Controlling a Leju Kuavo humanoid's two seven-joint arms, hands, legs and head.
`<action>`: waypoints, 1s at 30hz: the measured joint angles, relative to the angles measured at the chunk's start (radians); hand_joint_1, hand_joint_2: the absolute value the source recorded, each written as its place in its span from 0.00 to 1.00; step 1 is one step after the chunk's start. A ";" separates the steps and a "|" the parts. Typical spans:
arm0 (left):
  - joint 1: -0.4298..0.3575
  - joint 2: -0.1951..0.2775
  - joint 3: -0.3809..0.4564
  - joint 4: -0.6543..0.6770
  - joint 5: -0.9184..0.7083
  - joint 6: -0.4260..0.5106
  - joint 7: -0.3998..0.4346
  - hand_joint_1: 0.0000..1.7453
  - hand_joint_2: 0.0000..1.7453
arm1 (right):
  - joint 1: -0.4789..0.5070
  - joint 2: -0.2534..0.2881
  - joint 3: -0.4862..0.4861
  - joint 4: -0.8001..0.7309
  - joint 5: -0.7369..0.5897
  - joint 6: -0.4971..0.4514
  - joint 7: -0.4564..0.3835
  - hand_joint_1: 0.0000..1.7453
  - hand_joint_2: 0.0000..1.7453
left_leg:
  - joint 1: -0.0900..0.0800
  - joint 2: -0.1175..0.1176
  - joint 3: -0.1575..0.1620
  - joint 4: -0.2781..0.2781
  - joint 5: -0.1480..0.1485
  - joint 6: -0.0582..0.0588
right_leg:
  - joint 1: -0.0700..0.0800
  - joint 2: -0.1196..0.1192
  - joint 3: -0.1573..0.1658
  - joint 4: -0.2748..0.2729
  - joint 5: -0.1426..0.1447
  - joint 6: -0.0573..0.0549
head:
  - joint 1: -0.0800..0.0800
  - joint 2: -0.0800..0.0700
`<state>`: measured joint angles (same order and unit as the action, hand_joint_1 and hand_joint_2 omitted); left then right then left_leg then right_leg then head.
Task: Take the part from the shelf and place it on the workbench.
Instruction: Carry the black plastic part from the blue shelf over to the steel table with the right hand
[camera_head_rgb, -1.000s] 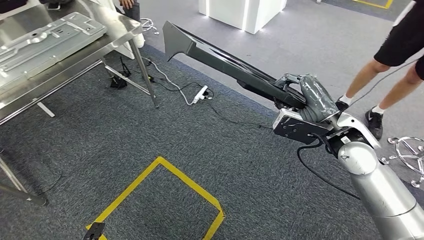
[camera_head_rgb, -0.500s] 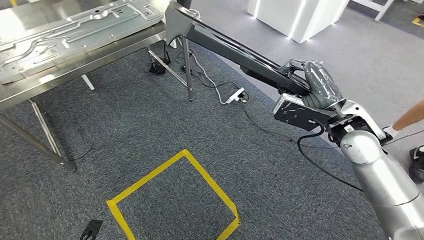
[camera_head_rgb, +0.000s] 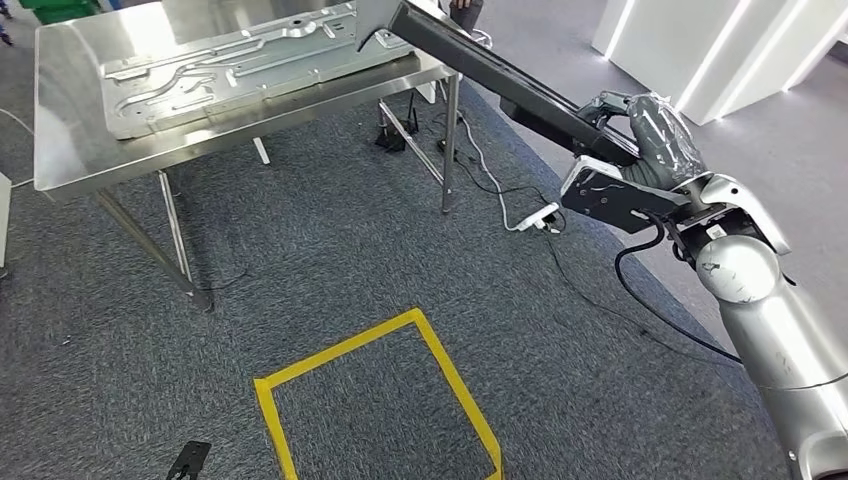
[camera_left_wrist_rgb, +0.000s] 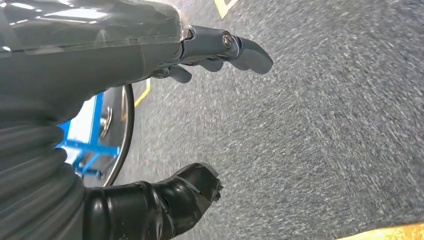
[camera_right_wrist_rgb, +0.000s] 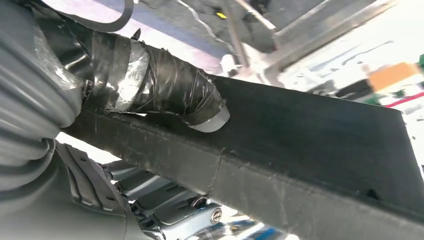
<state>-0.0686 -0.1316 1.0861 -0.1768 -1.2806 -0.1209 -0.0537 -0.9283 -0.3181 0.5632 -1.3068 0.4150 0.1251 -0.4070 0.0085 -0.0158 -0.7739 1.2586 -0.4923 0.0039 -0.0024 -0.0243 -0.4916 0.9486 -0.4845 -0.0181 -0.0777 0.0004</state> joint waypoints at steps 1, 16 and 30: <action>0.002 0.000 0.000 0.000 0.000 0.000 0.000 0.00 1.00 | 0.001 0.000 0.001 0.003 0.000 0.000 0.000 1.00 1.00 | 0.004 0.004 -0.026 0.017 0.016 -0.006 | -0.002 -0.015 0.017 0.000 -0.015 0.004 | 0.000 0.000; 0.008 0.002 0.005 0.001 0.004 0.002 0.000 0.00 1.00 | -0.017 0.010 0.015 0.045 0.004 -0.001 0.003 1.00 1.00 | 0.002 -0.036 0.195 -0.261 0.052 0.056 | -0.018 0.014 -0.184 0.349 -0.176 0.070 | 0.010 0.000; 0.006 0.004 0.014 0.002 0.004 0.001 0.000 0.00 1.00 | -0.039 0.017 0.026 0.097 0.014 0.003 0.005 1.00 1.00 | -0.004 0.004 0.120 0.035 -0.051 0.004 | 0.002 0.024 -0.092 0.009 0.083 -0.004 | 0.012 0.000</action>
<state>-0.0624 -0.1278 1.1006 -0.1751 -1.2768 -0.1199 -0.0542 -0.9677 -0.3006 0.5890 -1.2100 0.4293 0.1282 -0.4017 0.0048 -0.0122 -0.6540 1.2938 -0.5437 0.0083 0.0001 -0.0007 -0.5835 0.9571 -0.4015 -0.0223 -0.0659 0.0004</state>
